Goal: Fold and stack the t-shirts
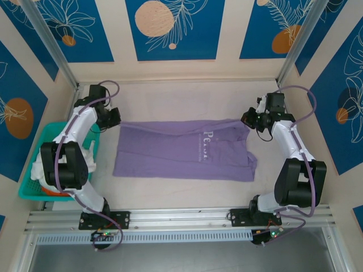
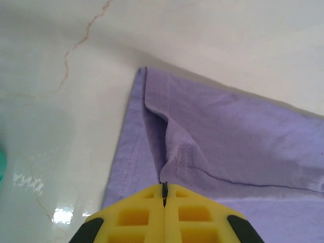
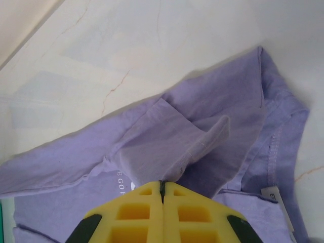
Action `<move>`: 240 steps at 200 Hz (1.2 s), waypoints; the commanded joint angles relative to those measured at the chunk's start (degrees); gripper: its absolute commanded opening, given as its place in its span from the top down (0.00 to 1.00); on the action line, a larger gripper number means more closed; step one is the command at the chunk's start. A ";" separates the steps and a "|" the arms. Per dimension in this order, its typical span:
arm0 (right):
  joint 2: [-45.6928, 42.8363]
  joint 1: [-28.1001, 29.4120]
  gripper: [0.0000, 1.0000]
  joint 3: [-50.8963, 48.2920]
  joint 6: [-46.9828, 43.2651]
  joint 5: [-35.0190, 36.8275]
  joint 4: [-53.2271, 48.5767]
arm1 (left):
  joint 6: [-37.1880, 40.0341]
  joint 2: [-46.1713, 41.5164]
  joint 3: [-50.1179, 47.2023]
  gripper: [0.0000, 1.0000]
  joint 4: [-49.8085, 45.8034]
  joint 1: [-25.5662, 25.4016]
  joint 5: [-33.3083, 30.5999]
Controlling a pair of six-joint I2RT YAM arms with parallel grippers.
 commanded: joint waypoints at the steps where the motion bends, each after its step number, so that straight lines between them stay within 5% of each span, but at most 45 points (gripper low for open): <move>1: -2.78 -0.38 1.00 -2.34 -0.75 0.10 -3.15 | -2.06 0.44 -1.74 1.00 -3.44 1.63 -0.89; 13: -4.17 -0.56 1.00 -4.14 -0.33 0.29 -4.13 | -3.67 -0.04 -2.90 1.00 -3.86 2.06 -3.93; 20: -5.32 -0.71 1.00 -5.38 0.23 0.46 -4.60 | -4.73 -0.45 -3.54 0.91 -4.06 2.31 -5.93; 27: -6.48 -0.86 0.96 -6.82 1.09 0.54 -4.96 | -5.98 -0.79 -3.93 0.82 -4.19 2.75 -7.59; 41: -9.05 -1.12 0.88 -9.50 2.59 1.61 -5.82 | -8.18 -1.00 -3.64 0.81 -4.97 3.22 -9.80; 50: -10.67 -1.51 0.68 -10.78 3.97 3.32 -6.77 | -9.31 -1.09 -3.21 0.70 -5.29 3.22 -10.48; 60: -12.39 -2.31 0.60 -11.65 6.02 5.91 -8.25 | -10.71 -1.67 -3.02 0.56 -4.78 3.18 -10.84; 117: -19.54 -2.96 0.56 -16.67 18.64 10.56 -4.10 | -5.85 4.01 7.21 0.51 -3.06 -3.46 -3.01; 171: 4.43 4.70 0.65 -0.50 11.23 9.99 -3.83 | -0.05 18.81 18.16 0.54 -5.78 -12.00 -0.09; 240: 32.29 4.92 0.80 22.64 11.39 11.16 -8.70 | -2.20 33.38 28.40 0.59 -7.59 -10.49 -9.48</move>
